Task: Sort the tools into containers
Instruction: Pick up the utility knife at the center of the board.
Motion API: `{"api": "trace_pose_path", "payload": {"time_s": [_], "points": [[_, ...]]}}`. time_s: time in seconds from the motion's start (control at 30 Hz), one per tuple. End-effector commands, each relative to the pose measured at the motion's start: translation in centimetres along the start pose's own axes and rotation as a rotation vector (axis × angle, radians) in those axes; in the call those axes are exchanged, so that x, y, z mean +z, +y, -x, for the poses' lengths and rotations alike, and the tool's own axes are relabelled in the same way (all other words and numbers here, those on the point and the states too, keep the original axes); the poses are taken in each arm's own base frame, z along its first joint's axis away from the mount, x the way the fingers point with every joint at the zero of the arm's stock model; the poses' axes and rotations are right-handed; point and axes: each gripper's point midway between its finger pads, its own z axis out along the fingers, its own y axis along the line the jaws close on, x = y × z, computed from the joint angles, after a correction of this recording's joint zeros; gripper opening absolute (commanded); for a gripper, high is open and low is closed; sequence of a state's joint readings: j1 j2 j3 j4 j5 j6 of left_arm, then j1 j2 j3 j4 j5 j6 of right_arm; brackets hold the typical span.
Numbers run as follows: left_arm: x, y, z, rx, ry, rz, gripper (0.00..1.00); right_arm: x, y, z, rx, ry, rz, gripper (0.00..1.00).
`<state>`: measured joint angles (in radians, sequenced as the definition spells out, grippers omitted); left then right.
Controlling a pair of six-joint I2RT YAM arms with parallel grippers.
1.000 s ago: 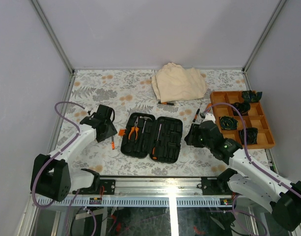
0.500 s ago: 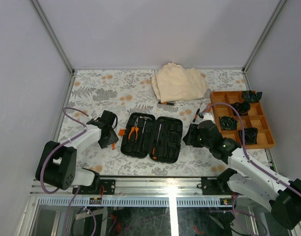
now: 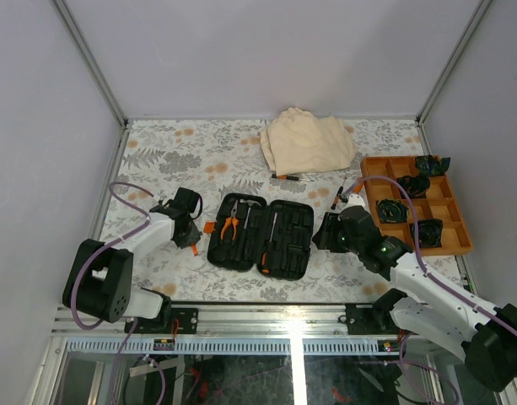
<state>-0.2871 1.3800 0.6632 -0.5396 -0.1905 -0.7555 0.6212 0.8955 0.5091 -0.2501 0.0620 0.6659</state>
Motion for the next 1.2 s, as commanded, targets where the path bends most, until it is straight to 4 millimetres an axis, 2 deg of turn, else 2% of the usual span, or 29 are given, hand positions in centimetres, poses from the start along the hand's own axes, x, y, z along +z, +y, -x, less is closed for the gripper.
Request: {"api": "trace_pose_path", "payload": {"time_s": [0.0, 0.5, 0.63, 0.7, 0.9, 1.17], "points": [[0.9, 0.0, -0.8, -0.007, 0.019, -0.017, 0.15, -0.1, 1.0, 0.9, -0.004, -0.027, 0.033, 0.55], [-2.7, -1.4, 1.6, -0.009, -0.068, -0.107, 0.13, -0.1, 0.7, 0.5, 0.008, -0.021, 0.024, 0.55], [-3.8, -1.3, 2.4, -0.009, -0.100, -0.096, 0.13, -0.4, 0.5, 0.8, 0.022, -0.035, 0.012, 0.55], [-4.6, -1.8, 2.7, 0.006, -0.120, -0.112, 0.13, -0.6, 0.3, 1.2, 0.033, -0.063, 0.003, 0.55], [-7.5, -5.5, 2.4, 0.111, -0.168, -0.194, 0.13, -1.1, 0.0, 1.8, 0.051, -0.110, -0.006, 0.55], [-9.3, -10.7, -0.6, 0.285, -0.151, -0.291, 0.13, -1.0, -0.1, 1.4, 0.057, -0.093, -0.007, 0.55]]}}
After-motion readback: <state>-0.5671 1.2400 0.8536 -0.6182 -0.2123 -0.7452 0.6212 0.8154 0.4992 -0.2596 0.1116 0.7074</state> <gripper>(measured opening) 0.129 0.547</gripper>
